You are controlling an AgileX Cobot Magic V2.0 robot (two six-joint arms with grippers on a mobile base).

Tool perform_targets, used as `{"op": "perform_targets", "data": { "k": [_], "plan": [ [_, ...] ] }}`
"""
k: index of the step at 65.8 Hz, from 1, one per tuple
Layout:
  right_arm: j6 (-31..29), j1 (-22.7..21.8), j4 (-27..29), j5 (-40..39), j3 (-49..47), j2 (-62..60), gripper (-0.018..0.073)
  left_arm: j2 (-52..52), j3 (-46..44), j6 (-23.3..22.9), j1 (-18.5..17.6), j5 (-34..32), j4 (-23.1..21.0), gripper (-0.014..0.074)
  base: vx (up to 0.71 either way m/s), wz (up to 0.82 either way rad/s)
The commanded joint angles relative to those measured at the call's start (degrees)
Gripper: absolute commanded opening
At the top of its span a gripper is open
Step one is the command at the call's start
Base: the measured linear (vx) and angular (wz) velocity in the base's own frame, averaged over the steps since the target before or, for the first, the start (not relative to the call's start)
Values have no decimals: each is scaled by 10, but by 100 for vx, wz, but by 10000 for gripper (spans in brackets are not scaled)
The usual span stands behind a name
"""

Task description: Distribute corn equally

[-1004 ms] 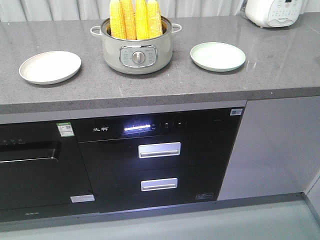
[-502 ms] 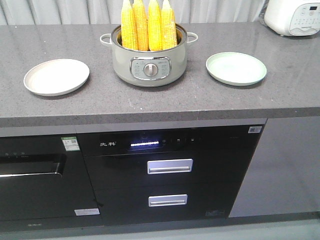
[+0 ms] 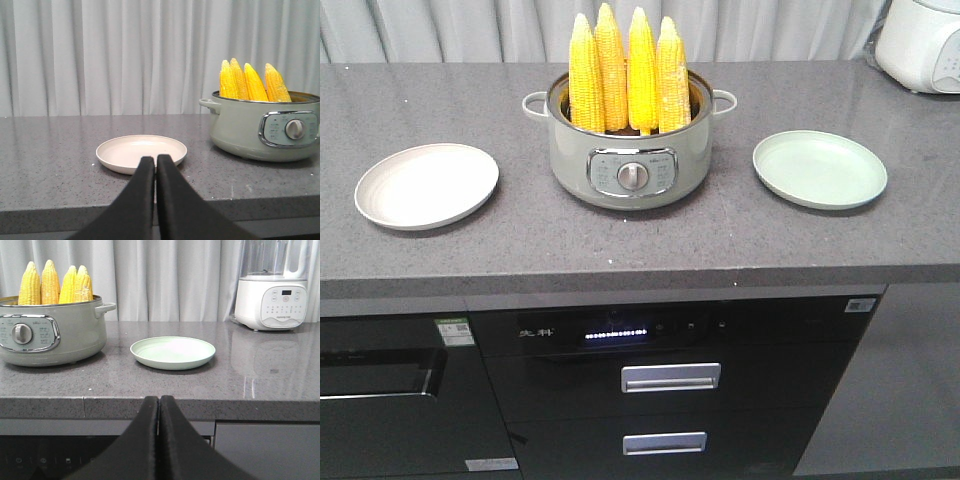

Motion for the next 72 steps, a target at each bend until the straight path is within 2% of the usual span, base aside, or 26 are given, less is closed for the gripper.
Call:
{"op": "perform_targets", "data": {
  "k": [1,72],
  "plan": [
    [-1,1,-5,-43,6,0,0,-9,8,0,-1,-41,-5,-6,16,2],
    [-1,1,-5,-43,6,0,0,-9,8,0,-1,-41,-5,-6,11,2]
  ]
}}
